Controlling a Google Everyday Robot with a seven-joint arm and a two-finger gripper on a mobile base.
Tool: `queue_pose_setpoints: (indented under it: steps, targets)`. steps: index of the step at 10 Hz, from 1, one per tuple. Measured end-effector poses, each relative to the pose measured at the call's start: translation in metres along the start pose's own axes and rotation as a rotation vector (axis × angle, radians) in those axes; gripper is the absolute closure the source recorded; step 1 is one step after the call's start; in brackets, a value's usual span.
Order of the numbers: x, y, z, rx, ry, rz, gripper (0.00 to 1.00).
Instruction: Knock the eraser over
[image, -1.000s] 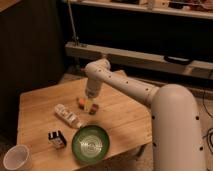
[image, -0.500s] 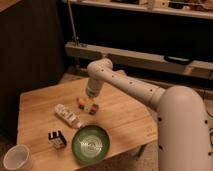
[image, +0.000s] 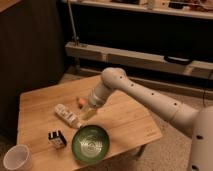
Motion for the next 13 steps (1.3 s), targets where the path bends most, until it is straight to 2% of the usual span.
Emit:
queue_pose_setpoints:
  steps: [2,5,7,8,10,13]
  targets:
    - [0.006,-0.018,0.014,0.035,0.005,-0.033,0.82]
    - [0.005,-0.016,0.013,0.028,0.014,-0.035,0.82]
    - [0.015,-0.01,0.025,0.031,0.072,-0.071,0.82]
    - [0.024,-0.01,0.036,0.054,0.097,-0.088,0.82]
    - [0.044,-0.024,0.06,0.141,0.14,-0.115,0.82]
    - [0.072,-0.045,0.08,0.277,0.153,-0.129,0.82]
